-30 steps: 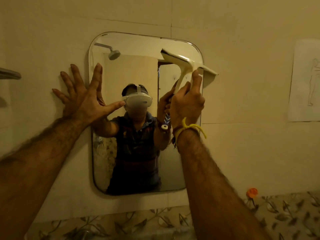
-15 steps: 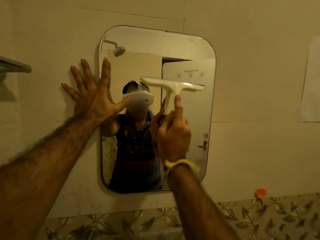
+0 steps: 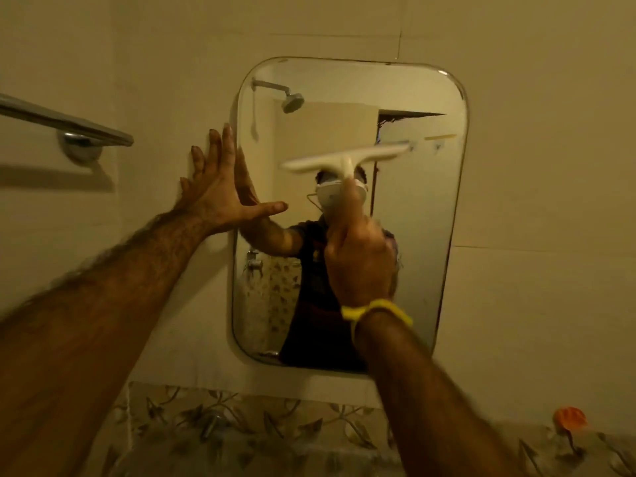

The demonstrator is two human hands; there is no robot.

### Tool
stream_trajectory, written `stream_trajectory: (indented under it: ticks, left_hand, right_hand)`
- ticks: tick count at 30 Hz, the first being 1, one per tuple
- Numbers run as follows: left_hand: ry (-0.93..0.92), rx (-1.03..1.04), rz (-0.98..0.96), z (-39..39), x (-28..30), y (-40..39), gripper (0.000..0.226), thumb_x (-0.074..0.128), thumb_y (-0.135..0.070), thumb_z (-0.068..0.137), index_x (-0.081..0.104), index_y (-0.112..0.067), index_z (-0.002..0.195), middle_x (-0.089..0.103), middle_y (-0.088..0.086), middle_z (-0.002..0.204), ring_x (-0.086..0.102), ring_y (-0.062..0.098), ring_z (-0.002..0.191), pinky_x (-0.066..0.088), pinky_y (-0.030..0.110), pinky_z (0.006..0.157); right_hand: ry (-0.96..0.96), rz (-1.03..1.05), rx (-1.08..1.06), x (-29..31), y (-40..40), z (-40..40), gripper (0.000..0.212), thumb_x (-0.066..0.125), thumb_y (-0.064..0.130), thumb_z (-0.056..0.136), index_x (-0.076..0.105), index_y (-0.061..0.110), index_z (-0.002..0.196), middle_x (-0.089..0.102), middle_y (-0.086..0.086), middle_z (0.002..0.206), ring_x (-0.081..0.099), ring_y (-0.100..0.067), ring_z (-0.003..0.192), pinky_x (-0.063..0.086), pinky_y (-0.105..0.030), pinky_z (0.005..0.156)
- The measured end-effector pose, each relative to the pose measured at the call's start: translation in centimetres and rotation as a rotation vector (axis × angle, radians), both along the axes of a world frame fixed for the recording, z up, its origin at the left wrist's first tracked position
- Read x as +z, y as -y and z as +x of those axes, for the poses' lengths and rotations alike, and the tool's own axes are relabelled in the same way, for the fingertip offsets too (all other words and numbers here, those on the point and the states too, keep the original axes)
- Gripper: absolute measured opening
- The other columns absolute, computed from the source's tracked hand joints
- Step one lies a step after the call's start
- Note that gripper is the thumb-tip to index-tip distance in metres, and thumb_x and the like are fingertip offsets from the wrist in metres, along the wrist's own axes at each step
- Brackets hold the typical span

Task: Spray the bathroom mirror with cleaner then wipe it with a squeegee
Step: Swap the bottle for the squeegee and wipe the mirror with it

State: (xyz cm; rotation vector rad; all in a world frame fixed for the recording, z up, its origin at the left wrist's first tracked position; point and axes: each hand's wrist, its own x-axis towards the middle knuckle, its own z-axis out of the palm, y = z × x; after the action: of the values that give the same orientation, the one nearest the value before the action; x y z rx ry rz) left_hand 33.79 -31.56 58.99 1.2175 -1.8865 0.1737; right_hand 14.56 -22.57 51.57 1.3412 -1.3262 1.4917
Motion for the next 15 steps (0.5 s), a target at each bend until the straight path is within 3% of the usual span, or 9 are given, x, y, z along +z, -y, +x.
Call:
stream_trajectory:
  ticks: [4,7,10,12,15]
  left_hand:
    - [0.029,0.028,0.05,0.1,-1.9,-0.1,0.15,0.064,-0.089,0.053,-0.025,-0.024,0.155,-0.029,-0.004,0.163,-0.022,0.035,0.15,0.005,0.069,0.117]
    - [0.036,-0.001,0.092,1.1,-2.0,0.0,0.15,0.063,-0.087,0.049,-0.021,-0.026,0.156,-0.028,-0.006,0.163,-0.022,0.031,0.151,0.007,0.064,0.121]
    - [0.066,-0.032,0.112,2.1,-1.5,-0.1,0.148,0.072,-0.079,0.051,-0.021,-0.03,0.156,-0.027,-0.009,0.164,-0.02,0.028,0.151,0.009,0.057,0.123]
    - [0.087,-0.052,0.093,2.6,-1.5,0.1,0.146,0.078,-0.072,0.056,-0.02,-0.032,0.156,-0.026,-0.01,0.164,-0.019,0.026,0.152,0.01,0.055,0.123]
    - [0.09,-0.081,0.054,3.1,-1.7,0.6,0.144,0.083,-0.065,0.062,-0.02,-0.032,0.156,-0.026,-0.01,0.164,-0.021,0.028,0.151,0.01,0.057,0.122]
  right_hand:
    - [0.031,-0.05,0.076,5.5,0.5,0.3,0.051,0.037,0.023,0.103,0.029,0.025,0.153,0.056,-0.005,0.073,0.055,-0.018,0.06,0.055,-0.035,0.055]
    - [-0.114,0.027,0.158,1.0,0.8,1.4,0.049,0.023,0.037,0.104,0.026,0.028,0.152,0.066,-0.013,0.094,0.064,-0.028,0.078,0.059,-0.045,0.07]
    - [-0.2,0.123,0.064,-3.2,0.7,0.2,0.054,0.033,0.025,0.101,0.02,0.036,0.152,0.065,-0.017,0.103,0.065,-0.037,0.085,0.059,-0.046,0.068]
    - [-0.157,0.116,0.047,-1.3,1.4,0.4,0.052,0.027,0.029,0.102,0.015,0.04,0.151,0.065,-0.015,0.098,0.064,-0.036,0.085,0.057,-0.049,0.069]
    - [-0.108,0.048,0.141,4.5,1.9,3.6,0.049,0.036,0.025,0.101,0.03,0.032,0.149,0.056,0.0,0.073,0.06,-0.022,0.068,0.058,-0.048,0.068]
